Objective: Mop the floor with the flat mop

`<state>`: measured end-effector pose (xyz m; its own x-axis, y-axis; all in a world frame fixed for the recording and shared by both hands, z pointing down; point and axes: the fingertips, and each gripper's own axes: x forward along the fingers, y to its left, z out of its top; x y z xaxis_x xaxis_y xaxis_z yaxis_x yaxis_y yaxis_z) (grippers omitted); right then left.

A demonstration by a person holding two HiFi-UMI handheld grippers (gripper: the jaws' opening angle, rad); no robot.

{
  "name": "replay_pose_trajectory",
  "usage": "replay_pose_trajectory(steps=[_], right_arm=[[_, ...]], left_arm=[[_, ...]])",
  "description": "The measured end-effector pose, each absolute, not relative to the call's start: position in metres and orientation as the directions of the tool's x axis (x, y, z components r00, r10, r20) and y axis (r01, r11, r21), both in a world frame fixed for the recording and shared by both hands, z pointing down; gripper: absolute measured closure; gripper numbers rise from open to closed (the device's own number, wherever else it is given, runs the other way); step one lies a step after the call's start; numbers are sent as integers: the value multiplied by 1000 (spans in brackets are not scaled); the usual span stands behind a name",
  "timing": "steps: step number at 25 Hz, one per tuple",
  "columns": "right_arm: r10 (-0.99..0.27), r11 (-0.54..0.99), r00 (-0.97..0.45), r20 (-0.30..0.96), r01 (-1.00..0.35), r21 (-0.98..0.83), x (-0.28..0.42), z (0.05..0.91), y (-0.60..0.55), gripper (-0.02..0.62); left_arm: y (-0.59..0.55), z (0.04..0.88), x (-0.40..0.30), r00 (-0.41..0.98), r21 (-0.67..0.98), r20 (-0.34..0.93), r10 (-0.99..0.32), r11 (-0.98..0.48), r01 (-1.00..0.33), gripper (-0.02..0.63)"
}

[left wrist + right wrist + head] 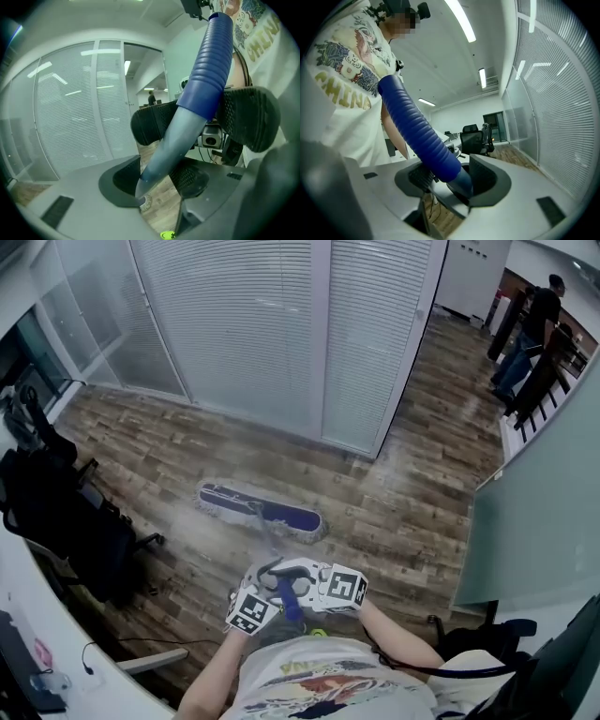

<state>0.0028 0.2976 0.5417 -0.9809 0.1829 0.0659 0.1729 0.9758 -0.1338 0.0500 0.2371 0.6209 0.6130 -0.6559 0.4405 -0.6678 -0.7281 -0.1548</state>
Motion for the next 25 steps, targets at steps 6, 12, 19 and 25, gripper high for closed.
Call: replay_pose_trajectory(steps=[6, 12, 19, 25], right_arm=[[210, 974, -971, 114, 197, -110, 19, 535, 350, 373], [244, 969, -957, 158, 232, -88, 26, 533, 388, 376], [294, 955, -942, 161, 283, -86, 11, 558, 426, 376], [288, 957, -947, 143, 281, -71, -9, 566, 425, 376]], left_arm=[[286, 609, 72, 624, -166, 406, -667, -726, -668, 430], [320, 601, 81, 618, -162, 351, -704, -696, -700, 437], [356, 631, 64, 602, -173, 392, -696, -698, -695, 451], [355, 638, 46, 614, -208, 390, -686, -715, -668, 463]])
